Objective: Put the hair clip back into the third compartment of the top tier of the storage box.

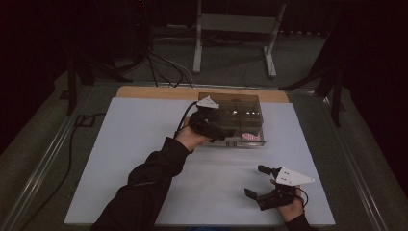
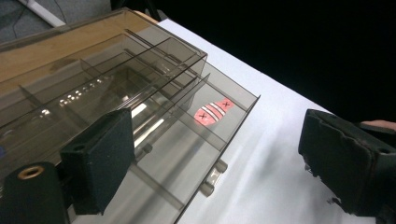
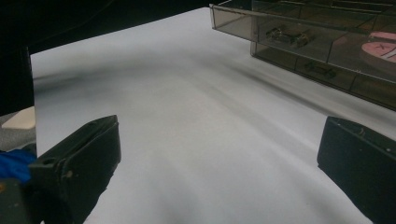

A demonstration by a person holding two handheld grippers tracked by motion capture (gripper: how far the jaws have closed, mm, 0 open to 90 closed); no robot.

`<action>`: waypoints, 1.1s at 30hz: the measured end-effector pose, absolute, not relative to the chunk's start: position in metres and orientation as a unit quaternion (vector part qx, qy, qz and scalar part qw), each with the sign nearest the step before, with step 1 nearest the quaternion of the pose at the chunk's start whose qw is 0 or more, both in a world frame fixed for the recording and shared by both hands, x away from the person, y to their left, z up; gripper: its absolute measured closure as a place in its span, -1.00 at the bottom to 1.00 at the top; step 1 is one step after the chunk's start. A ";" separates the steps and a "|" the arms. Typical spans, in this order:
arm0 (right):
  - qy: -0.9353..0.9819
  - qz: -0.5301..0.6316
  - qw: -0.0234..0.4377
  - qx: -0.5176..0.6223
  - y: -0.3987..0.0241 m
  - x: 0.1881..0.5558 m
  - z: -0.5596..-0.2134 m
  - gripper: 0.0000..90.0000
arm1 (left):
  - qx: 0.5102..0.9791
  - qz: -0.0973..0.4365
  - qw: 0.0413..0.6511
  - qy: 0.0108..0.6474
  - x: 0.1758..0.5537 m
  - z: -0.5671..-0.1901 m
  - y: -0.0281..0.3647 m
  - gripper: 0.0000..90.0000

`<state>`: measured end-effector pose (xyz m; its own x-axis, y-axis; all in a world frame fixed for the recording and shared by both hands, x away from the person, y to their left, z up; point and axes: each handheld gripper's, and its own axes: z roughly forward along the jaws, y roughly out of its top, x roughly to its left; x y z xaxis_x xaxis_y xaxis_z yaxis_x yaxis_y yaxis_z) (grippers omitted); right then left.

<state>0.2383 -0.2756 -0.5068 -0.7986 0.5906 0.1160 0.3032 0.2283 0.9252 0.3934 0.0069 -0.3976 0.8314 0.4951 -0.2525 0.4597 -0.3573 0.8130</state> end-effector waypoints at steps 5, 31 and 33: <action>0.773 0.550 0.131 0.289 -0.276 0.238 -0.507 -1.00 | 0.821 0.027 0.489 0.294 0.390 -0.396 0.019 -0.84; 0.778 0.544 0.129 0.285 -0.270 0.241 -0.507 -1.00 | 0.805 0.076 0.507 0.298 0.368 -0.399 0.088 -0.99; 0.779 0.543 0.128 0.286 -0.269 0.241 -0.507 -1.00 | 0.808 0.078 0.503 0.298 0.366 -0.399 0.093 -0.99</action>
